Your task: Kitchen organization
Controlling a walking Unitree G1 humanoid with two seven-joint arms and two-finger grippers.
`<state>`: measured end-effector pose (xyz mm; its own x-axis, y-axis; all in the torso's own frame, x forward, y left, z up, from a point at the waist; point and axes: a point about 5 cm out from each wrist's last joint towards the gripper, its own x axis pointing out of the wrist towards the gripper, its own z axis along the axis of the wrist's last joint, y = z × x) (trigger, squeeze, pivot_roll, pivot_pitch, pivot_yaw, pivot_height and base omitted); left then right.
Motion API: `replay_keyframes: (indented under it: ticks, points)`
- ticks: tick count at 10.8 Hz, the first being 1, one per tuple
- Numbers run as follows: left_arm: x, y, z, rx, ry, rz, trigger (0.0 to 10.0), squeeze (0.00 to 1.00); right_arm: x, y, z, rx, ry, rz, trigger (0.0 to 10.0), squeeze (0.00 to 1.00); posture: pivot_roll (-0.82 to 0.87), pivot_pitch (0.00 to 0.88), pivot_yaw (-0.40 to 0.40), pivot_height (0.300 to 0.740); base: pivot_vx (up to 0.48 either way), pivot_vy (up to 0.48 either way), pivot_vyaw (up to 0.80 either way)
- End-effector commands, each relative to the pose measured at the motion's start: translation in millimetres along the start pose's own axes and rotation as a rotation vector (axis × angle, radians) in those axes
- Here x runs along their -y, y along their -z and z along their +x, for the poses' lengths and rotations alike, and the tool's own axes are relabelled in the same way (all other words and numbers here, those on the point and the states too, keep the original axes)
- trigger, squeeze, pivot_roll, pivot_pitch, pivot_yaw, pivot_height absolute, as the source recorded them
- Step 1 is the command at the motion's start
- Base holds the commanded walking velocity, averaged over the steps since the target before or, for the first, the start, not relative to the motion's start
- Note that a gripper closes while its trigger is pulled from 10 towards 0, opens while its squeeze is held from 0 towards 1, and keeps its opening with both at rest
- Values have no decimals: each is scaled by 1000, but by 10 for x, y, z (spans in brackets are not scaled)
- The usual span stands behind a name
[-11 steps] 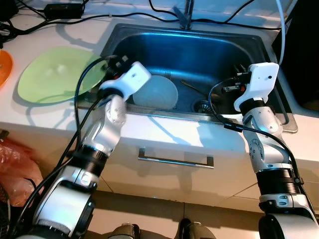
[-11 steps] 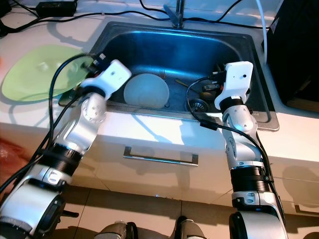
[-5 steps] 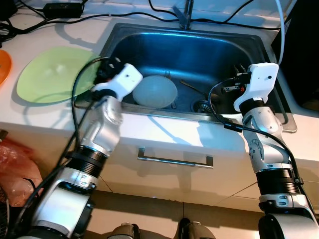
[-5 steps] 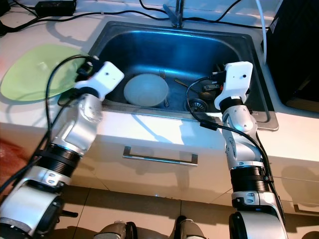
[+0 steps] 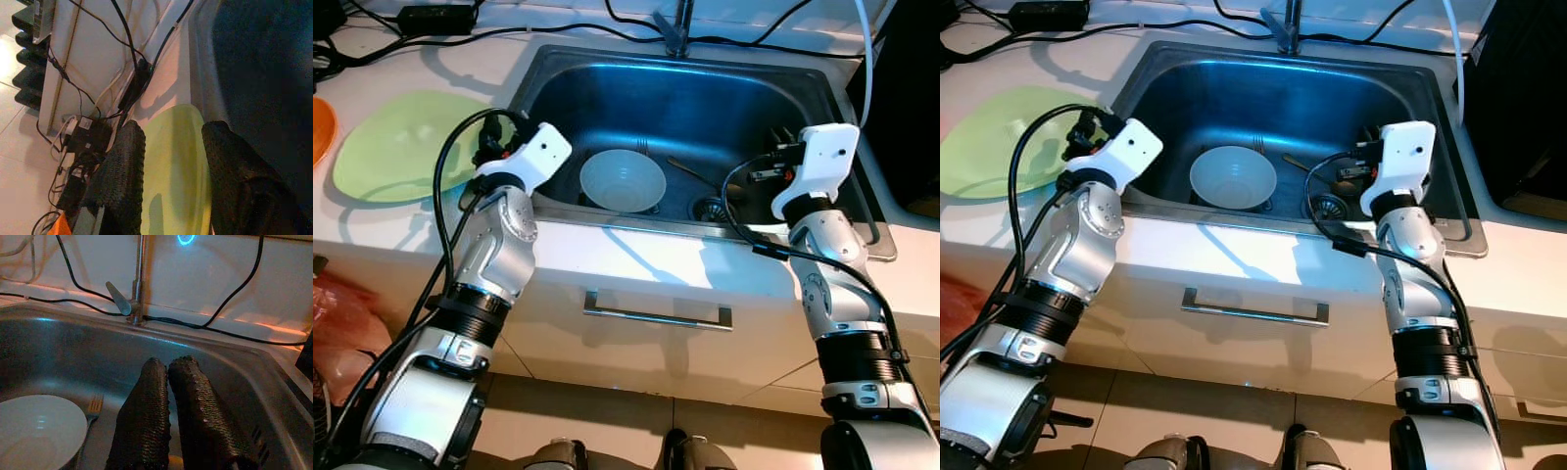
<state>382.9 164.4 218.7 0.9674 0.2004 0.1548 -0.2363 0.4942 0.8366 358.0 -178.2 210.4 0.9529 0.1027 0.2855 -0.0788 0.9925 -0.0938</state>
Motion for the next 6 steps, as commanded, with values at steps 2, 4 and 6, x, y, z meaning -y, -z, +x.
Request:
replay_keyframes:
  ticks: [2,4,6]
  points:
    - [75,38,-19,-20,48,1,10000,0,14,6,-23,4,5,8,10000,0,40,161,-18,740,0,0,0]
    - [126,77,-7,-29,73,9,10000,0,5,4,-27,6,2,10,10000,0,38,159,-17,740,0,0,0]
    - [155,85,-7,-34,85,11,10000,0,-1,0,-24,8,1,11,10000,0,37,159,-15,740,0,0,0]
